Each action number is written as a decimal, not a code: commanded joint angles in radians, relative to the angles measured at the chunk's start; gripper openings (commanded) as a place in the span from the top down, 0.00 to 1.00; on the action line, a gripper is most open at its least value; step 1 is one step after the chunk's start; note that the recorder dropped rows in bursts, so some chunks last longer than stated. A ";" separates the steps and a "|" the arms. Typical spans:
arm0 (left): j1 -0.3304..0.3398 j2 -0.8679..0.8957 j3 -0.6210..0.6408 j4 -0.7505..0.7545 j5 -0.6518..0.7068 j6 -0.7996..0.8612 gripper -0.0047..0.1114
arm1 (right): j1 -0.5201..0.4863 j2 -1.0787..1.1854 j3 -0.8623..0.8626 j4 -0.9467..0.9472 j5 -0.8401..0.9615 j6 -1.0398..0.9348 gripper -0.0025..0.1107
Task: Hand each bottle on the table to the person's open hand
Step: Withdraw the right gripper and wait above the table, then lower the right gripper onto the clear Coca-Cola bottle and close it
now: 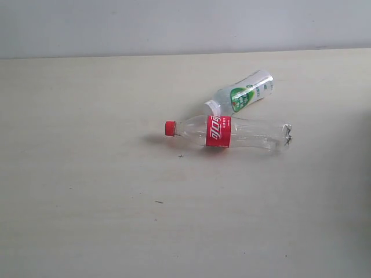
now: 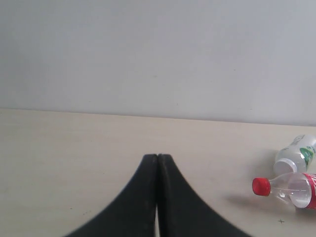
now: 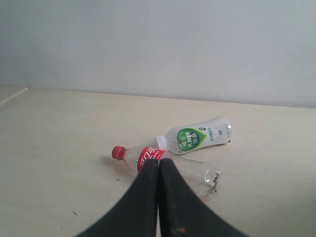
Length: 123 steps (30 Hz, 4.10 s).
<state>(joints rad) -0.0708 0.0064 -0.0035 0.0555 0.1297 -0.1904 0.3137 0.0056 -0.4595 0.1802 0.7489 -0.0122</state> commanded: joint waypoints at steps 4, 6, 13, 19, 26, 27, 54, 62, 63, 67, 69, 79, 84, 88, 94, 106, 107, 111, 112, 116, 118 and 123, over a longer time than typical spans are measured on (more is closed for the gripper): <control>0.001 -0.006 0.003 -0.008 -0.001 0.001 0.96 | 0.001 -0.006 0.004 0.002 -0.004 0.000 0.98; 0.001 -0.006 0.003 -0.008 -0.001 0.001 0.96 | 0.001 -0.006 0.004 0.002 -0.004 0.000 0.98; 0.001 -0.006 0.003 -0.008 -0.001 0.001 0.96 | 0.001 -0.006 0.004 0.002 -0.004 0.000 0.98; 0.001 -0.006 0.003 -0.008 -0.001 0.001 0.96 | 0.001 -0.006 0.004 0.002 -0.004 0.000 0.98; 0.001 -0.006 0.003 -0.008 -0.001 0.001 0.96 | 0.001 -0.006 0.004 0.002 -0.004 0.000 0.98; 0.001 -0.006 0.003 -0.008 -0.001 0.001 0.96 | 0.001 -0.006 0.004 0.002 -0.004 0.000 0.98; 0.001 -0.006 0.003 -0.008 -0.001 0.001 0.96 | 0.001 -0.006 0.004 0.002 -0.002 0.000 0.98; 0.001 -0.006 0.003 -0.008 -0.001 0.001 0.96 | 0.001 -0.006 0.004 0.002 -0.002 0.000 0.98; 0.001 -0.006 0.003 -0.008 -0.001 0.001 0.96 | 0.001 -0.006 0.004 0.002 -0.002 0.000 0.98; 0.001 -0.006 0.003 -0.008 -0.001 0.001 0.96 | 0.001 -0.006 0.004 0.002 -0.002 0.000 0.98; 0.001 -0.006 0.003 -0.008 -0.001 0.001 0.96 | 0.001 -0.006 0.004 0.000 -0.002 0.000 0.98; 0.001 -0.006 0.003 -0.008 -0.001 0.001 0.96 | 0.001 0.073 0.004 0.132 -0.153 -0.150 0.98; 0.001 -0.006 0.003 -0.008 -0.001 0.001 0.96 | 0.001 0.354 -0.005 0.342 -0.164 -0.442 0.98; 0.001 -0.006 0.003 -0.008 -0.001 0.001 0.96 | 0.001 0.610 -0.083 0.597 -0.053 -0.774 0.98; 0.001 -0.006 0.003 -0.008 -0.001 0.001 0.96 | 0.013 0.967 -0.247 0.635 0.090 -0.860 0.98; 0.001 -0.006 0.003 -0.008 -0.001 0.001 0.96 | 0.440 1.540 -0.509 0.224 -0.085 -0.682 0.98; 0.001 -0.006 0.003 -0.008 -0.001 0.001 0.96 | 0.463 1.561 -0.525 0.144 -0.111 -0.611 0.98; 0.001 -0.006 0.003 -0.008 -0.001 0.001 0.96 | 0.524 1.726 -0.686 -0.476 -0.132 -0.148 0.84; 0.001 -0.006 0.003 -0.008 -0.001 0.001 0.96 | 0.526 1.747 -0.706 -0.500 -0.127 -0.147 0.81; 0.001 -0.006 0.003 -0.008 -0.001 0.001 0.96 | 0.540 1.847 -0.792 -0.567 -0.121 -0.176 0.58; 0.001 -0.006 0.003 -0.008 -0.001 0.001 0.96 | 0.540 1.879 -0.818 -0.574 -0.111 -0.176 0.51; 0.001 -0.006 0.003 -0.008 -0.001 0.001 0.96 | 0.540 1.929 -0.846 -0.614 -0.105 -0.181 0.42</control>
<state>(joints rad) -0.0708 0.0064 -0.0035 0.0555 0.1297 -0.1904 0.8511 1.9144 -1.2897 -0.4022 0.6379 -0.1906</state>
